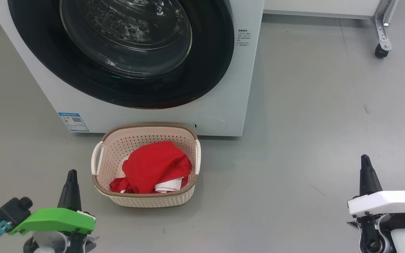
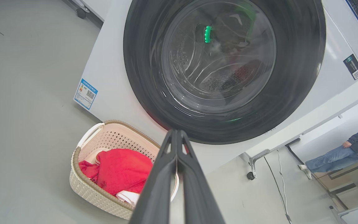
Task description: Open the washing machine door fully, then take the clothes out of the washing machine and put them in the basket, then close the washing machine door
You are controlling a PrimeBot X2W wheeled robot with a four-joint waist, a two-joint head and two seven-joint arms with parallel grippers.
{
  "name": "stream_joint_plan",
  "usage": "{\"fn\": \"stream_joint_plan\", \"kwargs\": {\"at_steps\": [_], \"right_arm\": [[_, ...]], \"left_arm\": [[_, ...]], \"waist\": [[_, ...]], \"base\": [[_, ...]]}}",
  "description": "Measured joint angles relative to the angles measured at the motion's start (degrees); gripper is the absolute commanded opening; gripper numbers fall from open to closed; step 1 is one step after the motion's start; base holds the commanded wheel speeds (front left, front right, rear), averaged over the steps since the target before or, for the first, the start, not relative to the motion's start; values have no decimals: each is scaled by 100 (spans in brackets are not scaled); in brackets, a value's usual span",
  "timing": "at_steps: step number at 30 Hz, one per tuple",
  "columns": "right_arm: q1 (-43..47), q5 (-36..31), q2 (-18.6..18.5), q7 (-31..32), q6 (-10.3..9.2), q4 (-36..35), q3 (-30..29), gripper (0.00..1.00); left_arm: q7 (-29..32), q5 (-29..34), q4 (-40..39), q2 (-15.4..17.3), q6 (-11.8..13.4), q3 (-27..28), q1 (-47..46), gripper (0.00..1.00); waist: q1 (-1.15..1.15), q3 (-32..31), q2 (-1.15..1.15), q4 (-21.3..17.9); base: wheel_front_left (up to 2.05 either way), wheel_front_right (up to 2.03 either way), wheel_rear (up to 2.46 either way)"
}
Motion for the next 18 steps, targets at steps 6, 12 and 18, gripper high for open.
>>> {"fn": "stream_joint_plan", "kwargs": {"at_steps": [6, 12, 18], "right_arm": [[-3, 443, 1, 126, 0, 48, -52, 0], [-9, 873, 3, 246, 21, 93, -110, 0], [-31, 1298, 5, 363, 43, 132, -167, 0]], "left_arm": [[129, -426, -23, 3, 0, 40, 1, 0], [232, -831, -35, 8, 0, 99, 1, 0], [372, -1228, -55, 12, 0, 158, 1, 0]], "waist": [[0, -32, 0, -17], [0, -65, 0, -34], [0, -97, 0, -50]], "base": [[0, 0, 0], [0, 0, 0], [0, 0, 0]]}}
